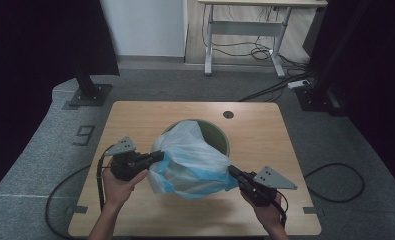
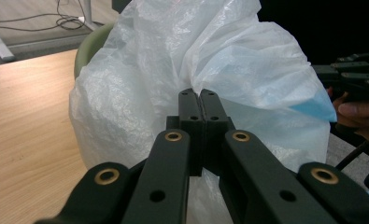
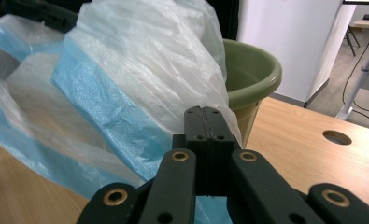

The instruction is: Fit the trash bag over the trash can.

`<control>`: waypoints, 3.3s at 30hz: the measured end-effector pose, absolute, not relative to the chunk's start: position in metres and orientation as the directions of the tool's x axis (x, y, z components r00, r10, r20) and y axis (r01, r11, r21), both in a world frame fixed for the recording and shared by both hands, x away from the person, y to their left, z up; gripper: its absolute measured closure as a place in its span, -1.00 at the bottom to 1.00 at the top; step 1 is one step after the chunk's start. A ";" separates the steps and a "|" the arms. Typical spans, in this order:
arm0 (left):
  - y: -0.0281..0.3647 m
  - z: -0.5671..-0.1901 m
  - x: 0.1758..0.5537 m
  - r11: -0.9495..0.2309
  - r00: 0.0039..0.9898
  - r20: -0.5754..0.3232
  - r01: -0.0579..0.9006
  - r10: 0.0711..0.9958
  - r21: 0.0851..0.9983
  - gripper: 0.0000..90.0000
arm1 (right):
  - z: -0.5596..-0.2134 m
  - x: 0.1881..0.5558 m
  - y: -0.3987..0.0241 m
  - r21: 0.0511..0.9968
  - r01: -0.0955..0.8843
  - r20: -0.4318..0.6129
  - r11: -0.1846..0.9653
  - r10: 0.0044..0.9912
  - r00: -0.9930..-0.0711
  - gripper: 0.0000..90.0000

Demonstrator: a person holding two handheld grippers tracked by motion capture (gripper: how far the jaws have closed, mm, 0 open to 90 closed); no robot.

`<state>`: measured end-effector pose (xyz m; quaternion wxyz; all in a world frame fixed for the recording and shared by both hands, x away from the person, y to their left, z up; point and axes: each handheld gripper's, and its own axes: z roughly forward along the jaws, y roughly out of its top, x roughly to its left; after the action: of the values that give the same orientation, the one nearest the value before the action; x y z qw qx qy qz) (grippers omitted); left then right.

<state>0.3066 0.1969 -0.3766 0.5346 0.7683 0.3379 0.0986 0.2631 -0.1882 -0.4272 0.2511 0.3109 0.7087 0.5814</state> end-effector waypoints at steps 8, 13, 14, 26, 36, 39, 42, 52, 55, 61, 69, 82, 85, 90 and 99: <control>0.198 -0.369 0.307 -0.202 0.753 -0.191 0.396 0.629 0.896 0.99 | -0.401 0.269 -0.198 0.991 0.108 0.012 0.083 0.735 -0.678 0.98; 0.200 -0.366 0.311 -0.194 0.751 -0.195 0.396 0.631 0.897 0.99 | -0.383 0.285 -0.199 0.991 0.113 0.023 0.073 0.732 -0.681 0.98; 0.200 -0.365 0.313 -0.195 0.749 -0.195 0.397 0.633 0.897 0.99 | -0.381 0.289 -0.199 0.990 0.120 0.030 0.071 0.731 -0.682 0.98; 0.204 -0.360 0.325 -0.199 0.742 -0.199 0.411 0.641 0.890 0.99 | -0.373 0.308 -0.195 0.988 0.107 -0.006 0.113 0.716 -0.698 0.98; 0.205 -0.361 0.342 -0.195 0.725 -0.216 0.438 0.654 0.877 1.00 | -0.378 0.338 -0.190 0.982 0.146 0.011 0.120 0.736 -0.677 0.98; 0.205 -0.362 0.342 -0.193 0.723 -0.218 0.439 0.656 0.877 1.00 | -0.382 0.336 -0.189 0.984 0.136 0.002 0.116 0.753 -0.658 0.70; 0.206 -0.363 0.342 -0.183 0.716 -0.226 0.445 0.661 0.876 1.00 | -0.381 0.324 -0.191 0.991 0.106 0.002 0.080 0.789 -0.615 0.37; 0.206 -0.369 0.342 -0.168 0.698 -0.242 0.463 0.674 0.870 1.00 | -0.391 0.253 -0.215 0.997 0.070 0.017 0.033 0.785 -0.619 0.05; 0.205 -0.370 0.342 -0.167 0.696 -0.245 0.467 0.675 0.868 1.00 | -0.399 0.240 -0.216 0.996 0.080 0.018 0.042 0.776 -0.631 -0.02; 0.206 -0.369 0.343 -0.164 0.689 -0.247 0.472 0.681 0.866 1.00 | -0.407 0.246 -0.213 0.992 0.100 0.006 0.073 0.778 -0.628 -0.04; 0.202 -0.370 0.343 -0.171 0.697 -0.245 0.470 0.674 0.866 1.00 | -0.411 0.246 -0.199 0.991 0.099 -0.009 0.089 0.784 -0.621 -0.10; 0.202 -0.369 0.340 -0.173 0.703 -0.244 0.465 0.668 0.868 1.00 | -0.412 0.264 -0.184 0.984 0.158 0.019 0.083 0.831 -0.555 0.41; 0.203 -0.368 0.339 -0.172 0.704 -0.245 0.465 0.666 0.868 1.00 | -0.414 0.267 -0.182 0.982 0.171 0.026 0.081 0.837 -0.547 0.65; 0.203 -0.368 0.339 -0.174 0.706 -0.241 0.461 0.666 0.870 1.00 | -0.413 0.269 -0.182 0.982 0.165 0.015 0.089 0.839 -0.543 0.98; 0.219 -0.369 0.331 -0.165 0.698 -0.240 0.459 0.675 0.873 1.00 | -0.423 0.258 -0.187 0.983 0.158 0.019 0.096 0.796 -0.605 0.98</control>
<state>0.3307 0.2188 -0.3694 0.5263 0.7562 0.3750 0.1026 0.2582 -0.1874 -0.4227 0.2770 0.3472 0.6866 0.5756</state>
